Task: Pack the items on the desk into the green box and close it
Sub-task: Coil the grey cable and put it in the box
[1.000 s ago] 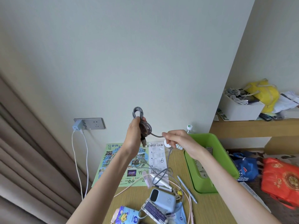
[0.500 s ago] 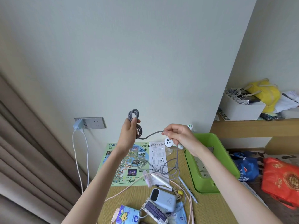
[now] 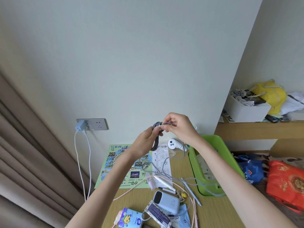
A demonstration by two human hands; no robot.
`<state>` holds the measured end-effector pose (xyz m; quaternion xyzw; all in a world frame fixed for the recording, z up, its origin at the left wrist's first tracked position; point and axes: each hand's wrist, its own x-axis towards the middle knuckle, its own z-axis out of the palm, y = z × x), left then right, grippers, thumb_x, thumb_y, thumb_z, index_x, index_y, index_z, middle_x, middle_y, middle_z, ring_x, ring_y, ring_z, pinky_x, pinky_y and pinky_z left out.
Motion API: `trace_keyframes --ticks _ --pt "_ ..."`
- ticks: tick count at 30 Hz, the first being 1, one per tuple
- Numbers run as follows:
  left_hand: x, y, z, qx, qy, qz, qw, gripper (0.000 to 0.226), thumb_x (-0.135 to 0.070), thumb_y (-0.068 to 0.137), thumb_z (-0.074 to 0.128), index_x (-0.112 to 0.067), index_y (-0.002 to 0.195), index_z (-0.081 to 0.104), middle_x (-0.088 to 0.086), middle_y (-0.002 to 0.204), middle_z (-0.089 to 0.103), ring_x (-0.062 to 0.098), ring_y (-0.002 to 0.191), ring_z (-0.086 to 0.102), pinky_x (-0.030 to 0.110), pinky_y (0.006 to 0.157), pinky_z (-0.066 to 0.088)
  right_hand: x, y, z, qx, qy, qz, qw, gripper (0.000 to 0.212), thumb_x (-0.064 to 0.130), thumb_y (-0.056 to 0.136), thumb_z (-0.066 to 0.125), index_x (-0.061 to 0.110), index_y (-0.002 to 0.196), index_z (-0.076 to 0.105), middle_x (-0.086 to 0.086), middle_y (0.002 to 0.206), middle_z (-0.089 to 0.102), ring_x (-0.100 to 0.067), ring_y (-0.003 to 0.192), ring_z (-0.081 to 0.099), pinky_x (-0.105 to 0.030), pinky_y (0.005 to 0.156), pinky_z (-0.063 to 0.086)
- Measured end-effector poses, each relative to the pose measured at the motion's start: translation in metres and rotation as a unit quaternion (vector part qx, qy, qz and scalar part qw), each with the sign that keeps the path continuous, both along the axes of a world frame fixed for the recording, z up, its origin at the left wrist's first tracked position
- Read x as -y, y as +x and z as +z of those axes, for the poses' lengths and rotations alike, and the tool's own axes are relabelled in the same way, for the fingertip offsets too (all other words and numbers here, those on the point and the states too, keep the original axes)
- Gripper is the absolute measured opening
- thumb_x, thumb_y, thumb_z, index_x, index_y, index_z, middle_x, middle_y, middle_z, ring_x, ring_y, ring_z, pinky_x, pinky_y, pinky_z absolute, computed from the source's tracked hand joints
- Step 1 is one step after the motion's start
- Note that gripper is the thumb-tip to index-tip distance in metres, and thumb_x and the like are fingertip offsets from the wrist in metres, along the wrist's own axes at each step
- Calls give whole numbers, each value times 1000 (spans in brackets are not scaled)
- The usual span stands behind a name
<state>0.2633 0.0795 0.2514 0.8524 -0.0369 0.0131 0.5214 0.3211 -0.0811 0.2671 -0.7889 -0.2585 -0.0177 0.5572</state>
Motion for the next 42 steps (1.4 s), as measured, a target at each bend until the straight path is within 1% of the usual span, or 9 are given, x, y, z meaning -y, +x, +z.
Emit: trace_keyframes --ticks 2,5,8,11,14,19,27,34,42 --pt "-1 -3 3 -14 -3 -22 1000 32 -40 102 40 -15 104 60 -14 81 60 1 71 53 14 66 38 -1 2 5 7 -14 1 1000 17 12 75 80 15 73 63 -1 67 65 -17 62 57 -39 65 49" --pt "-1 -8 5 -32 8 -71 997 22 -27 100 50 -11 85 49 -11 55 43 7 47 39 18 49 34 -3 2 13 26 -52 25 998 19 16 71 84 19 69 65 15 52 58 -11 53 44 -25 55 37" --pt "0 -11 9 -45 -15 -52 998 22 -23 100 49 -2 99 57 -6 60 39 4 44 35 14 45 31 -5 1 18 12 -8 38 999 17 12 73 82 15 72 65 17 55 59 -4 51 44 -13 53 36" --pt "-2 -14 15 -38 -66 -30 997 19 -23 101 47 -10 99 61 -5 62 36 4 45 32 12 44 28 0 -1 18 -53 75 31 995 14 17 85 73 8 81 62 7 67 60 -3 52 45 -16 50 34" --pt "-5 -14 19 -27 -118 -2 993 19 -25 101 46 -14 99 61 -5 61 35 5 48 32 14 45 29 7 -2 7 -97 52 34 993 32 34 99 52 8 85 65 7 65 56 -9 50 38 -23 53 32" --pt "-6 -11 28 11 -181 60 982 22 -22 102 44 -12 107 63 -8 57 37 3 44 33 13 44 30 11 -8 -11 -129 54 66 988 43 32 105 36 8 85 66 4 63 48 -9 57 41 -20 57 37" --pt "8 -16 38 6 -259 42 965 27 -20 100 45 -11 113 67 -2 65 32 10 49 30 12 33 22 -5 -16 -7 -239 105 180 949 40 45 96 47 16 71 60 0 60 46 -14 52 37 -25 55 34" --pt "17 -22 45 7 -296 -21 955 29 -14 103 39 7 113 56 9 50 60 17 40 56 13 39 40 -11 -16 -13 -240 93 138 956 50 60 87 52 10 85 60 -2 58 52 -17 54 43 -26 55 39" --pt "18 -13 28 -5 -203 74 976 23 -31 102 43 -9 100 51 7 80 55 15 63 53 25 54 39 -9 -20 -12 -252 55 127 958 36 41 96 49 13 75 57 -5 61 58 -19 51 46 -27 52 36"
